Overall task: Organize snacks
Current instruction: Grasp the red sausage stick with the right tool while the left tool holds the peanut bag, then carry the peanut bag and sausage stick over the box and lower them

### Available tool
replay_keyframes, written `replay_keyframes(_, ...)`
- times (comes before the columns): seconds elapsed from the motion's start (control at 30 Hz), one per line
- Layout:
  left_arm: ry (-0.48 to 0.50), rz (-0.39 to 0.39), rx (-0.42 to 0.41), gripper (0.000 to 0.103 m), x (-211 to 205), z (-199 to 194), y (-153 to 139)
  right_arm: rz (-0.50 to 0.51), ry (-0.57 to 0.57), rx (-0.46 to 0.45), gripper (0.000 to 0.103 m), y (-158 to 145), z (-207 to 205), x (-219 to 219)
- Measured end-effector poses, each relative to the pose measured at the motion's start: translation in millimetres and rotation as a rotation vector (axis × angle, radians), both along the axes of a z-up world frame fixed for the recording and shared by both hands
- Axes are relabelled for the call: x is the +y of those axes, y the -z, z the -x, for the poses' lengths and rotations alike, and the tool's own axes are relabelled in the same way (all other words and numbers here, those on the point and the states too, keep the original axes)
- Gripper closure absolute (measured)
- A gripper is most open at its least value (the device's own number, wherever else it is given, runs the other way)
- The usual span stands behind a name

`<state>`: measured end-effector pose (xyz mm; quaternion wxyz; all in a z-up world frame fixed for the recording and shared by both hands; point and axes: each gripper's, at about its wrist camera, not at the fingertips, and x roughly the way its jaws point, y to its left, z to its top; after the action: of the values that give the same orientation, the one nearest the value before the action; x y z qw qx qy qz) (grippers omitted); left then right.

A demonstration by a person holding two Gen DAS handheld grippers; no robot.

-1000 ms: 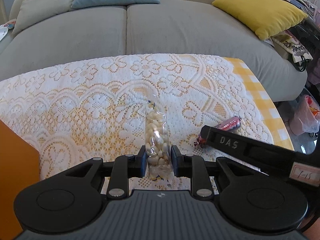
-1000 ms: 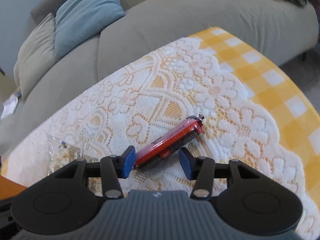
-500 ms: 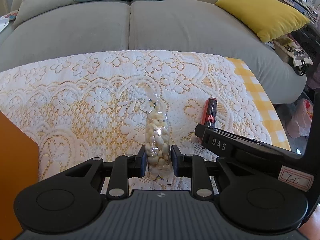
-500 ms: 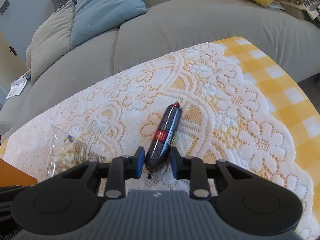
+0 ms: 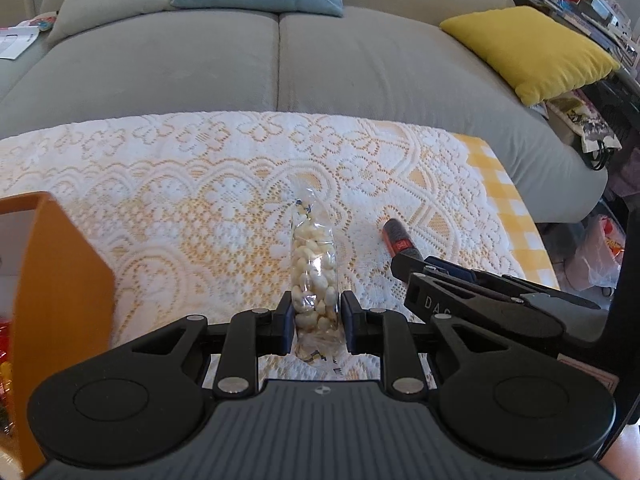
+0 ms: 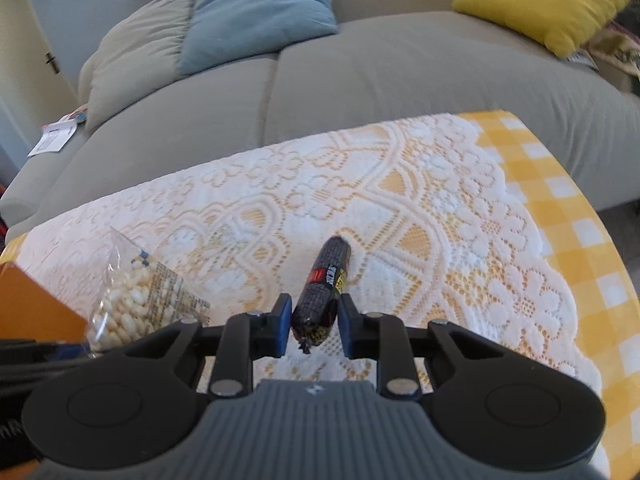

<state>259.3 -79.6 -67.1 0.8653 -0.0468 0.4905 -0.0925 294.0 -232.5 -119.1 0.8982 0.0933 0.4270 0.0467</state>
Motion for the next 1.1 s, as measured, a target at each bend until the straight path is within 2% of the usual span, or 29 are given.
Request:
replay_keyframes(0.43, -0.024, -0.007, -0.048, 0.077, 24.3, 50.5, -45.6, -0.013, -0.121, -0.090, 0.083, -59.6, 61.8, 30.2)
replay_keyframes(0.8, -0.044, 0.046, -0.045, 0.077, 54.6, 95.6, -58.7, -0.041, -0.186, -0.142, 0.083, -96.7, 133.6, 49.4)
replay_keyframes(0.97, -0.068, 0.091, -0.073, 0.077, 73.8, 111.8, -76.9, -0.015, -0.222, -0.174, 0.083, -113.0, 158.0, 64.0)
replay_keyframes(1.1, -0.086, 0.092, -0.099, 0.077, 88.9, 122.1, -94.8, -0.020, -0.256, -0.191, 0.083, -125.4, 172.1, 76.2)
